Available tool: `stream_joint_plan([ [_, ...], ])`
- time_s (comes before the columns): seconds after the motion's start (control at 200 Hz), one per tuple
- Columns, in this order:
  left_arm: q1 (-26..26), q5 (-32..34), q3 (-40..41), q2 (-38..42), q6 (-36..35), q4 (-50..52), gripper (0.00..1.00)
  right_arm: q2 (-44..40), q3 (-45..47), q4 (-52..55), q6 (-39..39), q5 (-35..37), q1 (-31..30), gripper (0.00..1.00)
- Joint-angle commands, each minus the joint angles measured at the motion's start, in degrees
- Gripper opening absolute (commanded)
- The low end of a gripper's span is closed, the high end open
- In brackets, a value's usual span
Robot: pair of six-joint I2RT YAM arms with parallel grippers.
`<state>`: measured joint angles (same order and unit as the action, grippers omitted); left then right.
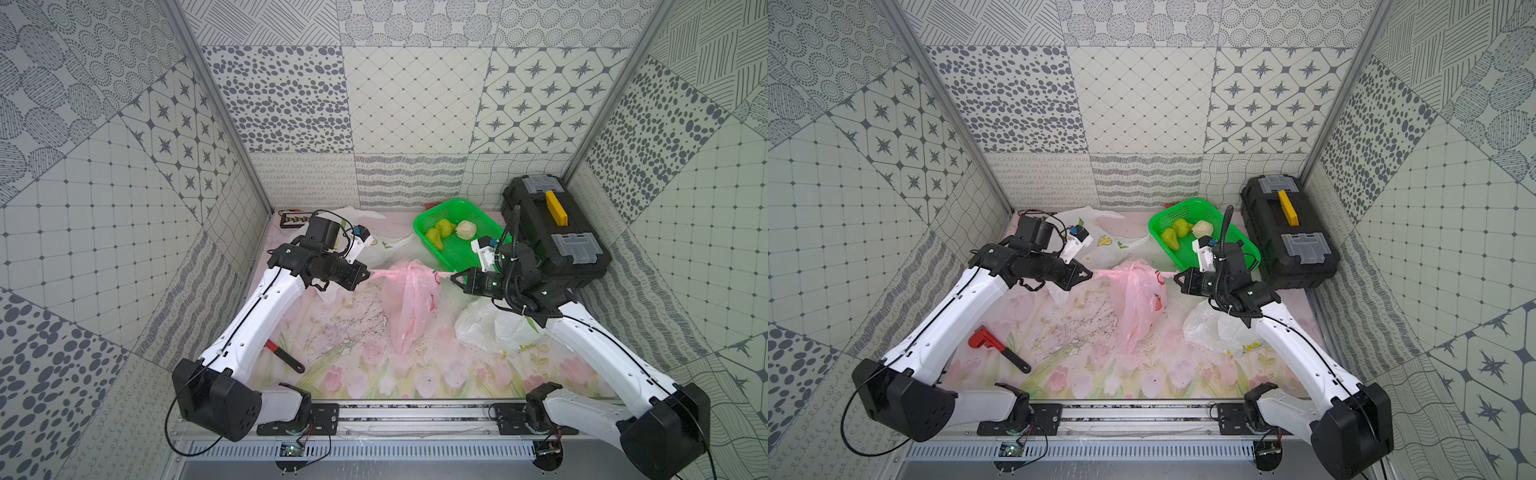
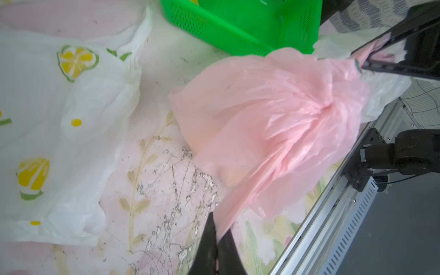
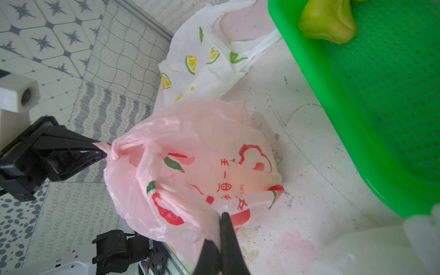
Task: Place the pears into plastic bags & tie knots
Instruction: Tie the plastic bag at the center of the board, then pick up the plastic bag at the center of the board.
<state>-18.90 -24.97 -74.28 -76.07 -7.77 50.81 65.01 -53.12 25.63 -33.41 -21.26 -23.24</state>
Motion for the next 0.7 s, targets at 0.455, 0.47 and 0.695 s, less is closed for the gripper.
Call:
stream_joint_plan([
  [0.455, 8.7, 10.0, 12.1, 0.9, 13.3, 0.5, 0.00, 0.8, 7.0, 6.9, -1.8, 13.7, 9.5, 0.00],
  [0.47, 8.7, 10.0, 12.1, 0.6, 13.4, 0.4, 0.00, 1.0, 7.0, 7.2, -1.5, 13.9, 9.6, 0.00],
  [0.695, -1.5, 7.3, 3.4, 1.0, 13.5, 3.8, 0.00, 0.4, -1.8, 15.4, 5.9, 22.1, 2.6, 0.00],
])
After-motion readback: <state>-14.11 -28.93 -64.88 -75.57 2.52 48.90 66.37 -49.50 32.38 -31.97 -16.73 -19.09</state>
